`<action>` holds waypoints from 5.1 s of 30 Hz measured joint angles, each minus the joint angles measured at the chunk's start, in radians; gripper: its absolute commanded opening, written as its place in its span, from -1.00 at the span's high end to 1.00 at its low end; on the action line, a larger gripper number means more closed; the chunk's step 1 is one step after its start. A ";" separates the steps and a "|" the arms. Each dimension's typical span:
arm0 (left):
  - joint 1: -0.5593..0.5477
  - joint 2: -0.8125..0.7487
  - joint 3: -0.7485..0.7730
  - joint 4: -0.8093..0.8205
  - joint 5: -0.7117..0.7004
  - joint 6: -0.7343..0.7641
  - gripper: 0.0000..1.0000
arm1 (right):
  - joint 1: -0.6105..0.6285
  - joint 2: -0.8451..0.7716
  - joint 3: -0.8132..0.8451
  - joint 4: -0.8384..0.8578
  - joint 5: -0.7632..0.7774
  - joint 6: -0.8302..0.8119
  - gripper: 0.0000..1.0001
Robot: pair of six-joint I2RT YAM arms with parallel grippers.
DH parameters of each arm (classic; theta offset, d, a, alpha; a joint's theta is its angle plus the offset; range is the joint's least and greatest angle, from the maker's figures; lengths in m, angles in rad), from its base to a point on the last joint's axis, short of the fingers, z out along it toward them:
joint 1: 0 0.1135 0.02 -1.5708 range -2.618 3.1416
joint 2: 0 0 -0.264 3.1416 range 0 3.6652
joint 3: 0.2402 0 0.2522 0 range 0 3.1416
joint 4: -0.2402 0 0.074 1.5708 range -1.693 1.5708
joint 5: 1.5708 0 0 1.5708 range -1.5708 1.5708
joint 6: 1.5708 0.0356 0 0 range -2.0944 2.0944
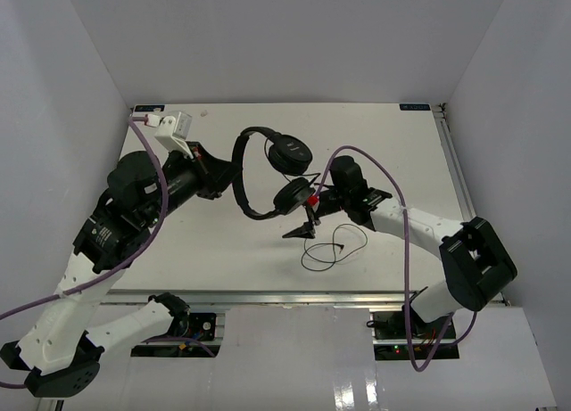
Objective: Wrap the headphones
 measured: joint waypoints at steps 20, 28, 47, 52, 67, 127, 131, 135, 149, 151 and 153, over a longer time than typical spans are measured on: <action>0.000 -0.031 0.020 0.057 -0.389 -0.166 1.00 | 0.010 -0.141 -0.053 -0.072 0.011 0.062 0.85; 0.000 0.104 -0.022 0.143 -0.594 -0.154 1.00 | 0.119 -0.274 -0.005 -0.357 0.290 -0.084 0.85; 0.089 0.473 -0.343 0.282 -0.515 0.094 1.00 | 0.149 -0.310 0.327 -0.619 0.907 -0.341 0.85; 0.089 0.421 -0.448 0.322 -0.375 0.175 1.00 | 0.147 -0.261 0.328 -0.600 0.991 -0.372 0.85; 0.073 0.250 -0.564 0.347 -0.006 0.258 1.00 | 0.053 -0.116 0.332 -0.543 0.951 -0.300 0.85; 0.060 0.112 -0.046 0.132 0.031 -0.041 1.00 | -0.146 0.118 -0.128 0.601 -0.142 0.943 0.30; 0.060 0.114 0.010 0.122 -0.079 -0.068 1.00 | -0.137 0.116 -0.156 0.652 -0.146 0.970 0.48; 0.060 0.115 0.028 0.111 -0.178 -0.094 1.00 | -0.124 0.115 -0.181 0.660 -0.147 0.972 0.65; 0.075 0.192 0.053 0.053 -0.538 -0.034 1.00 | -0.079 -0.127 -0.146 0.157 -0.038 0.565 0.85; 0.095 0.208 0.036 0.062 -0.567 -0.011 1.00 | -0.042 -0.178 -0.103 0.004 0.043 0.438 0.85; 0.130 0.226 -0.003 0.083 -0.581 0.018 1.00 | 0.019 -0.231 -0.055 -0.139 0.151 0.310 0.85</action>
